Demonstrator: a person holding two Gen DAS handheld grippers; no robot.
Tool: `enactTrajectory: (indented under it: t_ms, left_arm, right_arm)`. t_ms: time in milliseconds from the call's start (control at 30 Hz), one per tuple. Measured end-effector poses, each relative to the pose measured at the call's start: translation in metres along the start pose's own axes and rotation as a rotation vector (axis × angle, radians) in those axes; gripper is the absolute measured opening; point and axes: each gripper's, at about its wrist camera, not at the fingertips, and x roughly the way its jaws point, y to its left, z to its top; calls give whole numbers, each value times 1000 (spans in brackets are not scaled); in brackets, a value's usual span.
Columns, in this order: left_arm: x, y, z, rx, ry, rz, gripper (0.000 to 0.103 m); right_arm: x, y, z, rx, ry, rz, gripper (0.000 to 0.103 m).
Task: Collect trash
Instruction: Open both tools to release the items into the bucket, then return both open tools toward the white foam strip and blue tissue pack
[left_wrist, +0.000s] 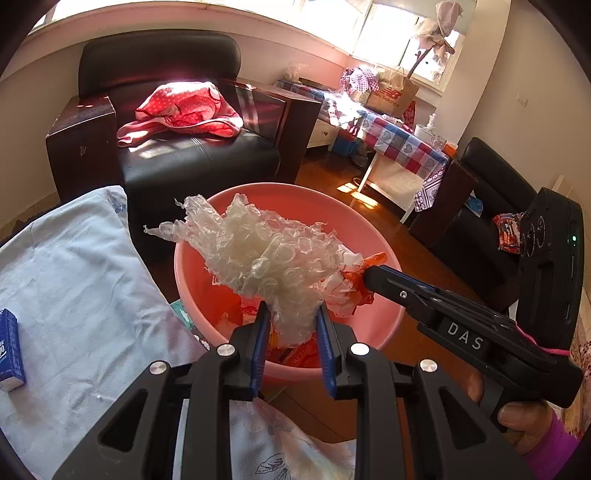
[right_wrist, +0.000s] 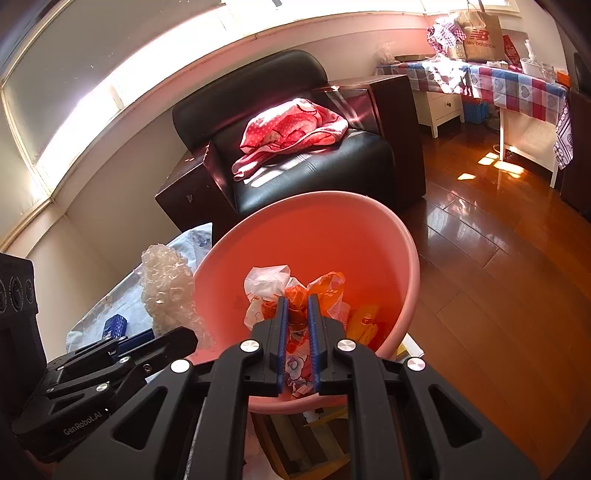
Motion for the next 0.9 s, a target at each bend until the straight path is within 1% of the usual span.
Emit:
enactTrajectory:
  t_ms: [167,200,233,333,500,600,767,900]
  left_arm:
    - [9,1,-1,10,24,12,27]
    - [11,1,1,8,24,12,30]
    - [11,2,1,6,25,13,37]
    - [8,3,1,2,13,19,46]
    - [2,9,0,-9,1,22,47]
    - [-3,11,-1,-19,-8,22,47]
    - [-16,17,-4,-38,-35,26,53]
    - [-30,26,-6,-50,-64,45,56]
  right_arm:
    - [5,-1,-2,1,12,-17,11]
    - [6,-2,-2,6,18,-25,11]
    - [7,-3,-2,12,24,-32,11]
    - [11,-7,-2,36,38,-48,12]
    - [12,-9,-2,43,42,-51,13]
    - [12,-7,-1,39,39,-49,26]
    - [10,2,-2,15,35,-48,27]
    - [8,16,-4,-16,31,-36,27]
